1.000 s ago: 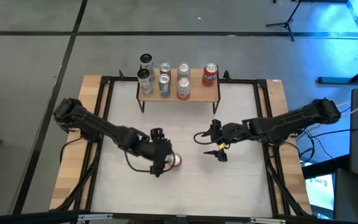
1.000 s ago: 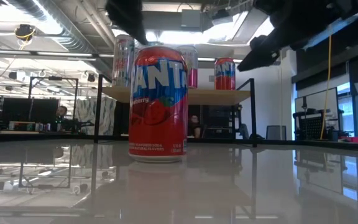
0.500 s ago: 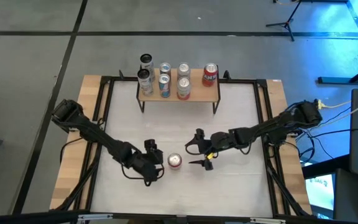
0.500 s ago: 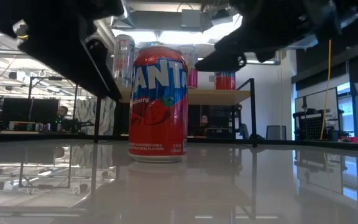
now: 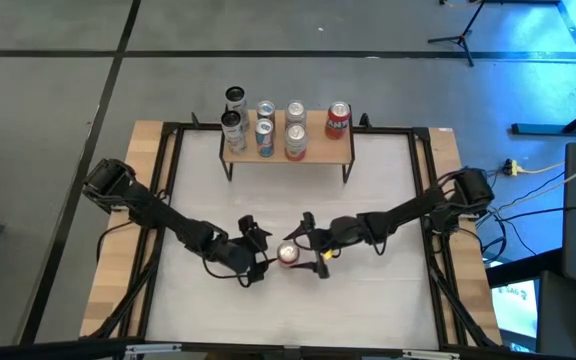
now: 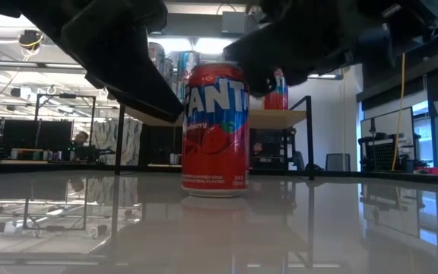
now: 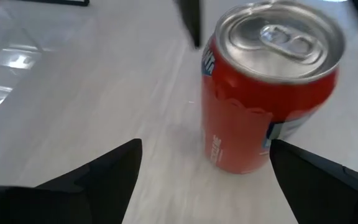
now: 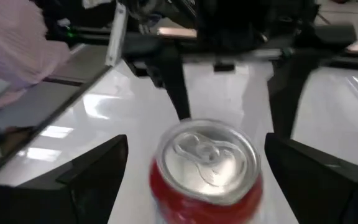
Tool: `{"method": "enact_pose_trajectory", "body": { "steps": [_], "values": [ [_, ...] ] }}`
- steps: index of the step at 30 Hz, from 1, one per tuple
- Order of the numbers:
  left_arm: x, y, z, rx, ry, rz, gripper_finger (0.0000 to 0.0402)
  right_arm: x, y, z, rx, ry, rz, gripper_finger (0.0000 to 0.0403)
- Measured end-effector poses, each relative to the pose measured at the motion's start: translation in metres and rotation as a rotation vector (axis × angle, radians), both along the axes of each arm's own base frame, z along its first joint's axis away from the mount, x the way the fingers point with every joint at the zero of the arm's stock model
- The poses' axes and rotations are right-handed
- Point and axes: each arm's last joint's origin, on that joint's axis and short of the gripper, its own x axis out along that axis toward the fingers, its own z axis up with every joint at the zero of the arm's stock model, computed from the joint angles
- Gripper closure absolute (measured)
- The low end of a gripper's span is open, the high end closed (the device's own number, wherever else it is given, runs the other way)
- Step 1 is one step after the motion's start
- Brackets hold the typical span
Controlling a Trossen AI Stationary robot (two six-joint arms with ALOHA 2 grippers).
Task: Place canned beverage on shelf
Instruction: Put the red soda can on the shelf
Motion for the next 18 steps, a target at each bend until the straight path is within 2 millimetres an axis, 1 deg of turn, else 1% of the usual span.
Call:
{"method": "enact_pose_trajectory", "body": {
  "steps": [5, 13, 18],
  "values": [
    [0.001, -0.001, 0.002, -0.010, -0.022, -0.001, 0.0058, 0.003, -0.001, -0.009, -0.018, 0.020, -0.048, 0.0029],
    [0.001, -0.001, 0.001, -0.009, -0.021, -0.001, 0.0058, 0.004, 0.000, -0.009, -0.013, 0.009, -0.041, 0.0029],
    [0.001, -0.001, 0.001, -0.009, -0.021, -0.001, 0.0058, 0.008, 0.001, -0.021, -0.012, 0.004, -0.041, 0.0029]
  ]
}}
